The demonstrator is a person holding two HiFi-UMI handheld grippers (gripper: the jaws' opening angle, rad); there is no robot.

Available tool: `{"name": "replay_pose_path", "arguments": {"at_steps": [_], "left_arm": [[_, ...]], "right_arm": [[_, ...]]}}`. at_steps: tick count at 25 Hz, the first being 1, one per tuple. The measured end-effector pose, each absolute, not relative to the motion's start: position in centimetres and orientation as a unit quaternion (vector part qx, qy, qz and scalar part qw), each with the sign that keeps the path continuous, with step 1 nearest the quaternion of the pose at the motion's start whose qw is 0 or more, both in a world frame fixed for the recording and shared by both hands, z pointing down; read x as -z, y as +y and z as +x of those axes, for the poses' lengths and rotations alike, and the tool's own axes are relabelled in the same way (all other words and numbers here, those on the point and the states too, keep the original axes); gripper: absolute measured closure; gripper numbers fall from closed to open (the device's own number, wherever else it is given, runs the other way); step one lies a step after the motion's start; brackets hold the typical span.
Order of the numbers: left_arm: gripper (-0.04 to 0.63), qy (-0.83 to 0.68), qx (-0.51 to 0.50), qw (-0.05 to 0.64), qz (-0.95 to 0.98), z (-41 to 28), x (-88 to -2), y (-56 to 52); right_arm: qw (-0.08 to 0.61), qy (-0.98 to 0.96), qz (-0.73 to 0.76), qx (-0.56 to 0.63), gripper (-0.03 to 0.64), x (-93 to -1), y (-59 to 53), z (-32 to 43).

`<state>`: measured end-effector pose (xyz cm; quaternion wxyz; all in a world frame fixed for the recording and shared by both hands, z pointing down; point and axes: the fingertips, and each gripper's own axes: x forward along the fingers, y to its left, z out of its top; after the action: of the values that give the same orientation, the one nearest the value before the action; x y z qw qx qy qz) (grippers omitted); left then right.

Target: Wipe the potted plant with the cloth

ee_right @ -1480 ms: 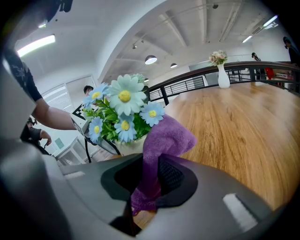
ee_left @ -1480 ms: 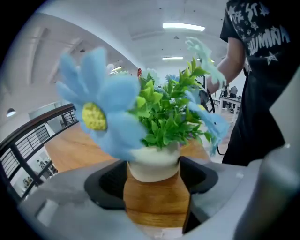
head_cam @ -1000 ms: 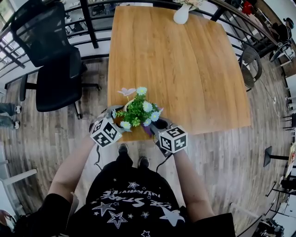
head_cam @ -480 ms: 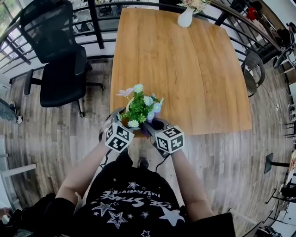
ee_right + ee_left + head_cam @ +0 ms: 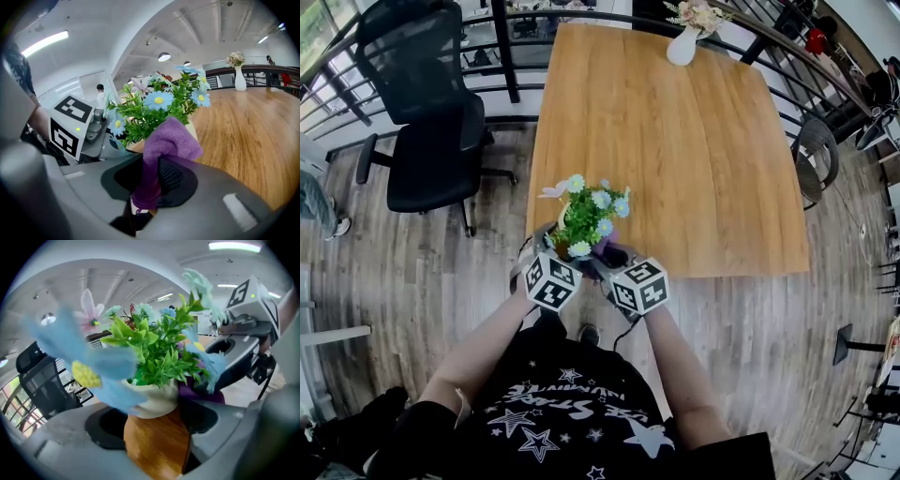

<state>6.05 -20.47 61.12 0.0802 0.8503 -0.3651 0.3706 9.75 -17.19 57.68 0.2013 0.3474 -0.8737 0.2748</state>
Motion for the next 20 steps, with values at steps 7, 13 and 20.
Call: {"name": "replay_pose_path", "arguments": {"at_steps": [7, 13, 20], "left_arm": [[0.236, -0.36, -0.374, 0.083, 0.851, 5.9, -61.2, -20.0], [0.236, -0.373, -0.366, 0.08, 0.848, 5.6, -60.3, -19.8], [0.236, -0.42, -0.349, 0.091, 0.833, 4.0, -58.7, -17.8]], "right_arm": [[0.203, -0.873, 0.347, -0.276, 0.535, -57.8, -17.5, 10.2], [0.199, -0.869, 0.362, -0.272, 0.534, -57.6, -17.2, 10.9], [0.187, -0.873, 0.363, -0.267, 0.534, -56.7, -14.9, 12.2]]}}
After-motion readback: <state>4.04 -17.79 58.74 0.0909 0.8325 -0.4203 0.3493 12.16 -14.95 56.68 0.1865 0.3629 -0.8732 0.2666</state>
